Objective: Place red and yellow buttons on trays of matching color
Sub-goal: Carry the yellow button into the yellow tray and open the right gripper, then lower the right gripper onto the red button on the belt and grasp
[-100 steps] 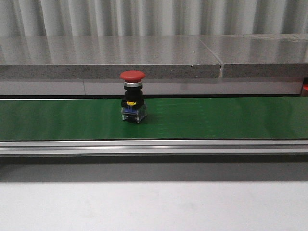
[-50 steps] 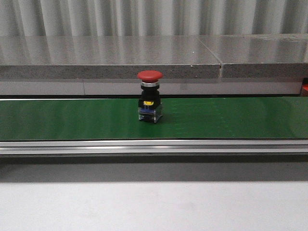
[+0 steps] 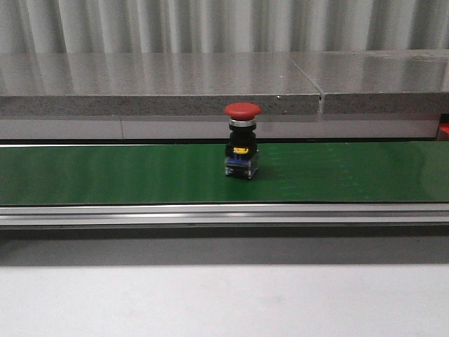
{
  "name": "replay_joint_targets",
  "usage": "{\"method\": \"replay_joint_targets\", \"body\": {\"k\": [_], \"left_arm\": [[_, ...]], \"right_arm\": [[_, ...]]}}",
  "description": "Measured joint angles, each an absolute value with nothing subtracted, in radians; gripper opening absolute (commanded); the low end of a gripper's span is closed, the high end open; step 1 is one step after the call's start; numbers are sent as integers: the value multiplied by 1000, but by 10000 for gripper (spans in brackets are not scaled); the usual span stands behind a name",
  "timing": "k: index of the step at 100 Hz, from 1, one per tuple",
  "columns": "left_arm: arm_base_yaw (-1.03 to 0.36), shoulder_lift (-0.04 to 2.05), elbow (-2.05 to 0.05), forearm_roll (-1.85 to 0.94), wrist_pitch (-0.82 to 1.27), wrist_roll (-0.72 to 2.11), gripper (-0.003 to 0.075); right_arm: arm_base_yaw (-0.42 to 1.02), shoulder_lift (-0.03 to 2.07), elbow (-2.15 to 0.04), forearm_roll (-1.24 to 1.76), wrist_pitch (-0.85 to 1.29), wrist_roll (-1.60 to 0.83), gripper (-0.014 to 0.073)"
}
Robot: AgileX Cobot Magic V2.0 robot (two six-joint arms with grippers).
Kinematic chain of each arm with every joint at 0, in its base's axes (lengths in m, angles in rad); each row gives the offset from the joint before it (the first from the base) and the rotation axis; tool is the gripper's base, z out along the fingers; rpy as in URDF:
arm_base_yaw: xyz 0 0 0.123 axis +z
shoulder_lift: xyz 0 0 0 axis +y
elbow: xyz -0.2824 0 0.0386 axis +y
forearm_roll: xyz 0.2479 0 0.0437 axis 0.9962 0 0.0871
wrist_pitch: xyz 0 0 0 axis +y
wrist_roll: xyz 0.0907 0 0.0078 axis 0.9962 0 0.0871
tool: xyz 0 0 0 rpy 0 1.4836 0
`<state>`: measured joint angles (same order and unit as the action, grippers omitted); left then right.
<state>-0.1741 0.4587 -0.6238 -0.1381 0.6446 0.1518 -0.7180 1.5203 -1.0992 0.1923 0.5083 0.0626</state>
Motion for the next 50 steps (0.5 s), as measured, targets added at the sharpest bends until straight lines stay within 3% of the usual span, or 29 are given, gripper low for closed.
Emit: {"method": "replay_joint_targets", "body": {"k": [30, 50], "left_arm": [[-174, 459, -624, -138, 645, 152, -20], [-174, 459, -624, -138, 645, 152, -20]], "right_arm": [[-583, 1349, -1099, 192, 571, 58, 568], [-460, 1274, -1099, 192, 650, 43, 641]]}}
